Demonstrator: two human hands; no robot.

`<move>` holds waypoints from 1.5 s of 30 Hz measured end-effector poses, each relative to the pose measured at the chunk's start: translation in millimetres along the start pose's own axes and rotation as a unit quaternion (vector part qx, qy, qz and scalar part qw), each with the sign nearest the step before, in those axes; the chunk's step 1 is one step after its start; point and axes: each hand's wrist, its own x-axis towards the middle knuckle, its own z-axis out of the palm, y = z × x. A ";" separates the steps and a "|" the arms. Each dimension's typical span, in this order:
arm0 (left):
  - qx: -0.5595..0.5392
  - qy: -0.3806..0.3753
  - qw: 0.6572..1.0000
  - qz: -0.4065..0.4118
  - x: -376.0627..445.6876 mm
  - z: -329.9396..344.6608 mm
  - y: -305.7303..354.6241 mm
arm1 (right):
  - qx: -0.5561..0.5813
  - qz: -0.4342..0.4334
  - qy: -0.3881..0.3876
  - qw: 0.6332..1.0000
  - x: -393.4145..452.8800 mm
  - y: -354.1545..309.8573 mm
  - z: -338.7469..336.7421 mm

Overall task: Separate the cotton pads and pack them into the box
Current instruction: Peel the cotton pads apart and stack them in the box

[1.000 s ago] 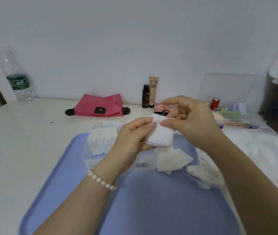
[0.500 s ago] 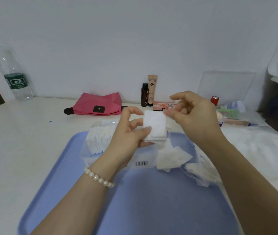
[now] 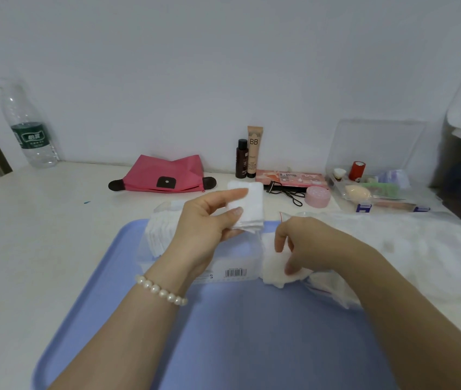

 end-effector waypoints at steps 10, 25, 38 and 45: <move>-0.020 0.018 0.999 0.032 0.7 0.1 0.0 | 0.306 -0.072 0.221 0.923 -34.7 1.4 -46.5; -0.046 0.002 0.997 0.067 -2.2 5.6 -1.4 | 0.641 -0.015 0.196 0.742 -6.1 -25.9 -5.7; -0.062 0.051 0.996 0.049 0.3 7.3 -3.4 | 0.651 -0.044 0.244 0.718 -9.5 -36.1 -0.4; -0.041 0.084 0.994 0.051 0.5 5.1 -1.2 | 0.642 -0.013 0.205 0.739 -3.3 -15.1 -11.4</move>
